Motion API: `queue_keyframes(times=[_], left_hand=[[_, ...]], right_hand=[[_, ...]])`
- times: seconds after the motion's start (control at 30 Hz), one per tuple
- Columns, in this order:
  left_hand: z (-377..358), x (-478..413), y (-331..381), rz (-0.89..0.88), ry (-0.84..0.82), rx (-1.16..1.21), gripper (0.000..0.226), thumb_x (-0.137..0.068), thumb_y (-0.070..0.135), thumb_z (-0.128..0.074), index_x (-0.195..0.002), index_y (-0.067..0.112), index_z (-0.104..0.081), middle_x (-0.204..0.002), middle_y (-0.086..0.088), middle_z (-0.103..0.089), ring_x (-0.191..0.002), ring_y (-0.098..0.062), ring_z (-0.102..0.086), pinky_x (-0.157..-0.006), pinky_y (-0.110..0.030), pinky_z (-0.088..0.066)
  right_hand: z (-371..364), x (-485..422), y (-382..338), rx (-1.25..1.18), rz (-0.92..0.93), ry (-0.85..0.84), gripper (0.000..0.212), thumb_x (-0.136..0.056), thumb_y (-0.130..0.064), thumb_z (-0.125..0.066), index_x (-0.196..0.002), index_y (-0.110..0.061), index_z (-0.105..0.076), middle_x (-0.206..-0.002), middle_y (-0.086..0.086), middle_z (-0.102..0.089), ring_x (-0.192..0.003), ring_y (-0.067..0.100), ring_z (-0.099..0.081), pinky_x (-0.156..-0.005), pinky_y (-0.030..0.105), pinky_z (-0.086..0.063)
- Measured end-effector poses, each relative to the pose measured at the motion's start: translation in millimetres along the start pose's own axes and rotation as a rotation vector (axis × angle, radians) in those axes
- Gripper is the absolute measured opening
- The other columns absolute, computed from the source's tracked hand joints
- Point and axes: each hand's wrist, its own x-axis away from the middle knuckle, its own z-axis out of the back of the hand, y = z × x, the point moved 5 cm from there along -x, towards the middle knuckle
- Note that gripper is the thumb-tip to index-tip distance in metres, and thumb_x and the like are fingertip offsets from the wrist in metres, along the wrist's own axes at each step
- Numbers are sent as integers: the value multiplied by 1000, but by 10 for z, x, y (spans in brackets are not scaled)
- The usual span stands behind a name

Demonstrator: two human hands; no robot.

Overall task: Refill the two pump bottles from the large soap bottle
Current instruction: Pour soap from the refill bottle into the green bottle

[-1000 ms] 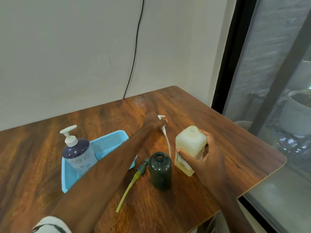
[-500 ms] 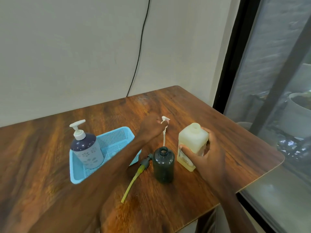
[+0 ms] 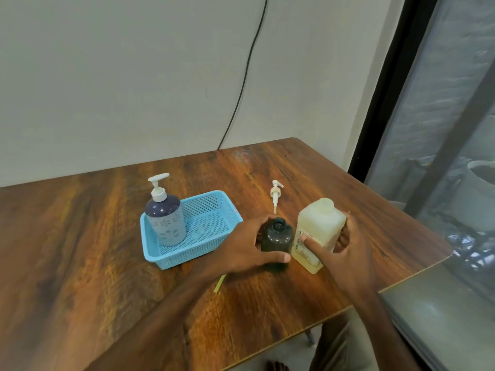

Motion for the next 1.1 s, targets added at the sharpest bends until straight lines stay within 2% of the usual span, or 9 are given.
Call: queue_keyframes(times=[0.17, 0.23, 0.33, 0.4, 0.5, 0.67, 0.87, 1.0, 1.1], left_hand=[[40, 75, -35, -27, 75, 23, 73, -72, 52, -90, -129, 52, -44, -130, 23, -56, -113, 0, -54, -75, 0, -42], [48, 101, -60, -38, 90, 42, 75, -71, 53, -91, -130, 50, -45, -127, 25, -55, -114, -1, -54, -79, -1, -42], [29, 124, -91, -83, 93, 40, 78, -68, 57, -91, -134, 48, -50, -131, 25, -59, -121, -3, -57, -87, -5, -46], [12, 141, -112, -89, 90, 29, 83, -67, 60, -90, -139, 44, -51, -137, 22, -60, -124, -6, -57, -93, -11, -49], [9, 165, -131, -76, 103, 39, 84, -66, 60, -90, -139, 43, -51, -135, 23, -60, -120, -1, -58, -93, -11, -49], [8, 189, -96, -44, 144, 128, 74, -62, 55, -95, -122, 45, -52, -109, 35, -60, -103, 27, -52, -76, 3, -44], [49, 199, 57, -125, 215, 141, 72, -62, 60, -93, -125, 45, -61, -115, 30, -68, -110, 14, -60, -83, -11, -55], [54, 197, 131, -168, 219, 127, 77, -64, 62, -92, -132, 42, -63, -122, 29, -68, -115, 7, -62, -84, -11, -55], [22, 226, 142, -180, 202, 132, 77, -64, 61, -92, -133, 41, -63, -126, 27, -67, -118, 0, -63, -86, -16, -59]], right_hand=[[92, 236, -49, -26, 20, 18, 92, -60, -45, -89, -140, -27, -46, -139, -8, -58, -121, 12, -59, -87, 30, -56], [111, 300, -106, -49, 38, 21, 91, -58, -49, -87, -138, -30, -48, -136, -12, -59, -120, 9, -59, -89, 30, -58], [118, 344, -188, -39, 89, 19, 80, -60, -43, -90, -130, -40, -49, -124, -27, -58, -115, 0, -60, -76, 11, -54], [131, 352, -227, 3, 119, 20, 79, -62, -39, -91, -128, -44, -48, -119, -34, -55, -112, -3, -60, -72, 6, -51], [158, 367, -251, 44, 151, 13, 79, -63, -37, -92, -129, -45, -49, -118, -37, -54, -111, -4, -60, -70, 6, -52], [237, 362, -210, 105, 186, -14, 78, -60, -41, -91, -125, -50, -49, -119, -40, -53, -112, -2, -60, -74, 12, -55], [396, 237, -148, 177, 187, -31, 89, -56, -44, -93, -137, -27, -59, -127, -15, -65, -116, 9, -62, -84, 25, -55], [460, 167, -221, 218, 262, -58, 80, -58, -43, -92, -129, -45, -55, -123, -21, -64, -116, 5, -58, -81, 14, -46], [462, 129, -218, 270, 272, -66, 82, -59, -44, -93, -130, -45, -52, -120, -21, -63, -111, 5, -57, -76, 13, -44]])
